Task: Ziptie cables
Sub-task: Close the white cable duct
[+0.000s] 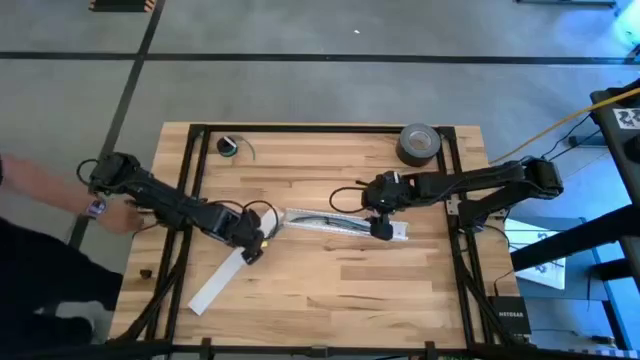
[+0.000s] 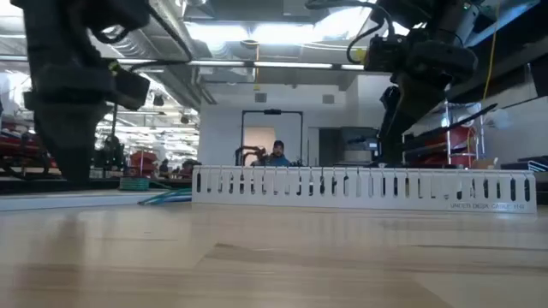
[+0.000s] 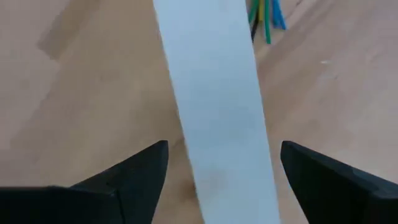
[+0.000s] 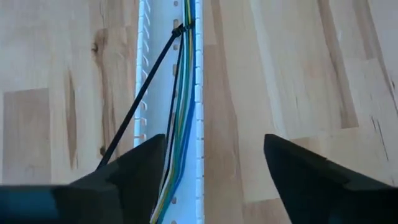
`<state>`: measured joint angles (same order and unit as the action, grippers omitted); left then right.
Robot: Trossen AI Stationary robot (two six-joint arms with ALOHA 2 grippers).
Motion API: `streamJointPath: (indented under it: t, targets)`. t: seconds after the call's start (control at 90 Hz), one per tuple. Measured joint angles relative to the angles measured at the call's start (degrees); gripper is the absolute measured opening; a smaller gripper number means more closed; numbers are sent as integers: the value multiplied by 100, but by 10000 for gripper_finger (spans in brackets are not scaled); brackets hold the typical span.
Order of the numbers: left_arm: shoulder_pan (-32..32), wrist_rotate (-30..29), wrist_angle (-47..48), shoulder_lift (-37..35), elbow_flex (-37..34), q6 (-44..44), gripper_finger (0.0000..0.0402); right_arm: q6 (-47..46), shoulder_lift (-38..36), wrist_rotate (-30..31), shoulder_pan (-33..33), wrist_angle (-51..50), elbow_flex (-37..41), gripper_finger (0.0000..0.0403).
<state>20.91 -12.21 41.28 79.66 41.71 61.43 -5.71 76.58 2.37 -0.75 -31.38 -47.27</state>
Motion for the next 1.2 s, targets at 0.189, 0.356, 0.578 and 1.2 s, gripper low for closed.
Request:
streamJointPath:
  t: [0.189,0.356,0.578,1.2]
  targets:
    - [181,-189,6,64,0,132,296,-10,0,-2,0,1,0,266]
    - [251,-190,-169,407,0,267,296,-14,2,-2,0,4,0,266]
    - [220,-165,-311,892,28,286,296,-7,4,-4,0,44,1,266]
    - [111,18,-417,1026,22,162,237,-1,24,-7,0,42,2,266]
